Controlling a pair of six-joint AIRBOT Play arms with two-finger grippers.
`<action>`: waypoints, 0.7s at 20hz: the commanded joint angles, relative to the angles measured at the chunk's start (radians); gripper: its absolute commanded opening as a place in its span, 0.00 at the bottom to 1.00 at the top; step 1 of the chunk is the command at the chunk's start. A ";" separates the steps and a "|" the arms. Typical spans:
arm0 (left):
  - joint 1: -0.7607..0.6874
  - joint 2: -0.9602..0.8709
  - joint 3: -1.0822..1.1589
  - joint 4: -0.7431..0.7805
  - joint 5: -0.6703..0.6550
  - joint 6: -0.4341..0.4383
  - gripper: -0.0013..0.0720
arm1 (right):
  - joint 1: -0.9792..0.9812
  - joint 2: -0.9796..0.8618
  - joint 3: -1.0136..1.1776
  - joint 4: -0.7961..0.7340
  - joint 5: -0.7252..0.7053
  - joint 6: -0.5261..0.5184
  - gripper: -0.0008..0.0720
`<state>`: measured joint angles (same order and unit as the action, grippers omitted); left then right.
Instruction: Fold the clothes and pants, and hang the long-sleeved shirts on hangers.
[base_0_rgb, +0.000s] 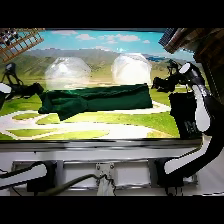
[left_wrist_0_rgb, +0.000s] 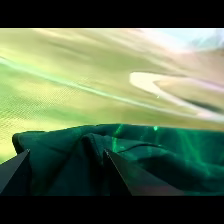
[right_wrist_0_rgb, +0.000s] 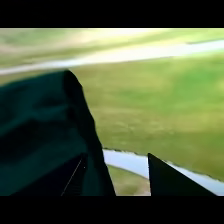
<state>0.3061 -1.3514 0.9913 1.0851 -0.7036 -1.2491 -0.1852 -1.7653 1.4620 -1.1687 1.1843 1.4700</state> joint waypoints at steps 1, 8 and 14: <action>-0.004 0.056 0.002 -0.173 -0.075 0.033 0.70 | -0.026 -0.004 -0.051 0.097 0.056 -0.090 0.65; -0.347 0.057 0.016 -0.394 -0.085 0.116 0.64 | -0.019 -0.066 -0.092 0.325 0.024 -0.133 0.66; -0.591 -0.124 0.227 -0.386 -0.152 0.097 0.25 | 0.073 -0.086 -0.090 0.332 0.023 -0.145 0.05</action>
<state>-0.1886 -1.3918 1.1255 0.7094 -0.8082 -1.1427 -0.1478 -1.8477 1.3712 -0.8513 1.2095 1.3357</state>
